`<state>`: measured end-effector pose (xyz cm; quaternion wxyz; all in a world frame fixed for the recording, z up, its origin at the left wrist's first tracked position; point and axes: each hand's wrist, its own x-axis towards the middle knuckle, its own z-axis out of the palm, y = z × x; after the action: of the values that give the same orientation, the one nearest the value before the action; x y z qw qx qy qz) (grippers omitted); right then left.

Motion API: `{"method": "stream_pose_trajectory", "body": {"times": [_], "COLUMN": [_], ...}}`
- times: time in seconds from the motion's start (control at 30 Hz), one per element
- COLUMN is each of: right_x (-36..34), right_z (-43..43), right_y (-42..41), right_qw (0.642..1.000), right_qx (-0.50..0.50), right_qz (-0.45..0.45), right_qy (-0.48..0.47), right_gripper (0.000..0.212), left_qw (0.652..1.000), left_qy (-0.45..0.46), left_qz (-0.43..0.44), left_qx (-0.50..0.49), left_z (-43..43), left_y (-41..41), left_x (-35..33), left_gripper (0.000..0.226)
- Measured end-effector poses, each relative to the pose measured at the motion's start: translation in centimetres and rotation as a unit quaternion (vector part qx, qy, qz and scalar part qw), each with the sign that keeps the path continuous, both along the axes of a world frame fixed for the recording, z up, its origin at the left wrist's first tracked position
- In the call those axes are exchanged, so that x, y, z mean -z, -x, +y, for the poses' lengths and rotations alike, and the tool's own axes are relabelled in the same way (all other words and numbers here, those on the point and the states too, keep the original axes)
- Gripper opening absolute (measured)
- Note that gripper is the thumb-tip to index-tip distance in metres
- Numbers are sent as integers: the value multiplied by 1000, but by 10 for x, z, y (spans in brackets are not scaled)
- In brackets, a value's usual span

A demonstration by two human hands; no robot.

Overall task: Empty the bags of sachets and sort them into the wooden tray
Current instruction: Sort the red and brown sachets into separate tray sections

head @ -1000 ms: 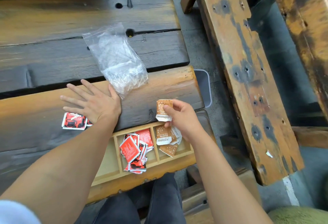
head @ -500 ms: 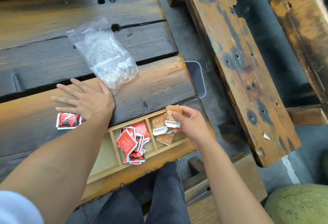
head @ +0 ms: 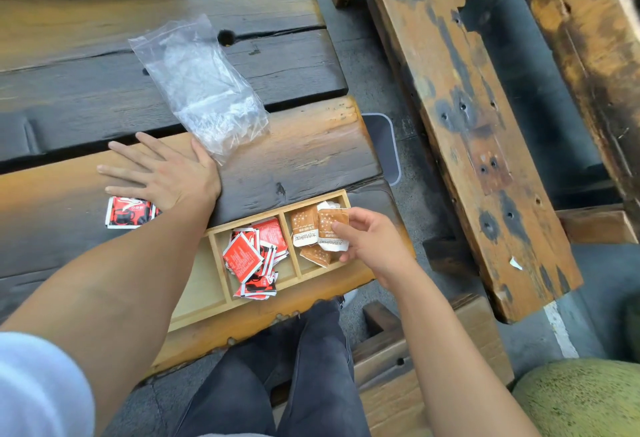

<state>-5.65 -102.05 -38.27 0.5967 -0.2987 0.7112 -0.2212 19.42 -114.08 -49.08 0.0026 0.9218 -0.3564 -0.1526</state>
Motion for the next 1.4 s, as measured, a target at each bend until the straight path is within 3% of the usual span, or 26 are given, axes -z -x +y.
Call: {"method": "stream_pose_trajectory", "body": {"times": [0.4,0.57,0.73,0.8,0.87,0.97,1.07,1.4], "right_x": [-13,-22,-25,-25,-24,-20,-11,26], "right_z": [16,13,3,0,-3,-6,-13,-44], "right_y": [6,-22,-84,-111,-140,-170,-194,-229], "right_qw": [982,988,982,975,968,958,943,900], "right_qx": [-19,-34,-133,-178,-215,-251,-283,-301], "right_qz": [184,141,112,102,91,92,130,262], "right_qy": [44,50,71,83,88,98,116,177], "right_gripper": [9,10,8,9,11,12,14,24], "left_qw": [996,984,967,967,976,995,992,995], "left_qy": [-23,-34,90,147,158,48,-51,-4], "left_qz": [81,178,229,187,113,40,-10,-45], "left_qx": [-2,4,70,94,98,81,113,87], "left_z": [4,2,36,66,102,158,197,202], "left_y": [-13,-34,-89,-118,-149,-182,-192,-191], "left_x": [-14,-41,-58,-57,-50,-27,-7,1], "left_gripper": [88,76,57,43,42,60,74,73]}}
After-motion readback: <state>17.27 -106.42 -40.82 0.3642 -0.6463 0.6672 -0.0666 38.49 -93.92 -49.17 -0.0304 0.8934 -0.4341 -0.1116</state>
